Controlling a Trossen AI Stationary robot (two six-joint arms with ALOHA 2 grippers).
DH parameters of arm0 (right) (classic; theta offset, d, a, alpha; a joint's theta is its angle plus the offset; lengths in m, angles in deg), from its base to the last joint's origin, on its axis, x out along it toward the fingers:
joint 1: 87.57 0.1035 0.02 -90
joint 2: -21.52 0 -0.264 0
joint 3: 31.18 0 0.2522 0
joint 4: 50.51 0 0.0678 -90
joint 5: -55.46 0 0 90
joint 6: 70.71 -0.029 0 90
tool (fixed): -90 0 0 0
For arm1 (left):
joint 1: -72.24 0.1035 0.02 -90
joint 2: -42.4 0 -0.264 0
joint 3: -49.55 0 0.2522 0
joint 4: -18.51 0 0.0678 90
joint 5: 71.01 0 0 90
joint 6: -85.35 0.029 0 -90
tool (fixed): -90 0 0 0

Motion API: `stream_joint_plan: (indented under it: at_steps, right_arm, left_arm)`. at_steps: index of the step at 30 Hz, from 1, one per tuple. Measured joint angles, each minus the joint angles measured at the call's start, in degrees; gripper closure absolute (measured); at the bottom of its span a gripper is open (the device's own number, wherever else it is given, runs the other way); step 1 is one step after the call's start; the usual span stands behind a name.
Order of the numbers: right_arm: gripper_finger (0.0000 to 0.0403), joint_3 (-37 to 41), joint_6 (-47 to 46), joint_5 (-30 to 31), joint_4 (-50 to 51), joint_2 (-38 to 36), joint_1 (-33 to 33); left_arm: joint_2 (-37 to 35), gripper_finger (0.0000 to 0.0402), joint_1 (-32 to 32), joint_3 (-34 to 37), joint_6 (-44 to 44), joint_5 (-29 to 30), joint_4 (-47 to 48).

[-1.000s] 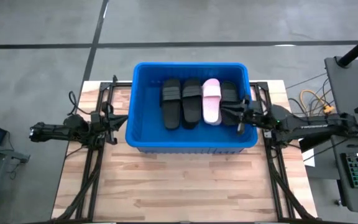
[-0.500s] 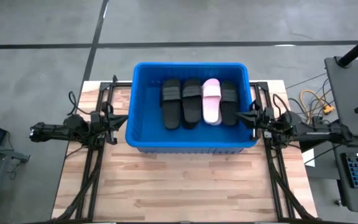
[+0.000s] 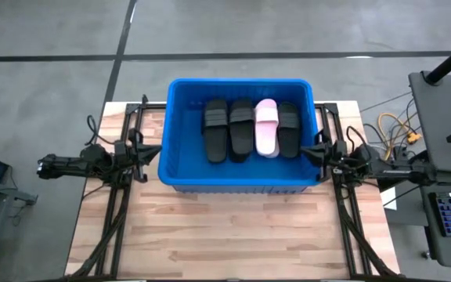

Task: Pick and place slides into bin
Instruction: Return to Home Position

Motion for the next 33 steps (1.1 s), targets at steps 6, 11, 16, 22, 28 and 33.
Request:
stream_joint_plan:
  at_steps: [6,11,16,22,28,33]
  right_arm:
    - [0.0394,-0.2,4.0,-0.1,2.4,0.2,0.0]
    - [0.0394,-0.4,2.6,-1.2,4.7,0.1,0.0]
    - [0.0394,-0.4,2.5,-1.3,4.8,0.1,-0.1]
    - [0.0394,-0.4,0.9,-2.1,4.5,0.1,-0.2]
    - [0.0394,-0.2,4.8,-1.3,4.8,0.1,-0.1]
    - [0.0394,-0.2,3.6,-1.1,4.7,0.2,-0.1]
  left_arm:
    - [-0.1,0.0402,0.0,0.0,-0.8,-4.4,3.1]
    - [-0.3,0.0402,0.0,0.0,-7.5,-4.8,10.5]
    - [-0.7,0.0402,0.0,0.1,-7.3,-7.0,10.4]
    - [-0.8,0.0402,0.0,1.0,-7.5,-7.7,10.7]
    - [-0.7,0.0402,0.0,1.0,-7.3,-8.5,10.5]
    - [-0.2,0.0402,0.0,1.0,-7.0,-8.4,10.5]
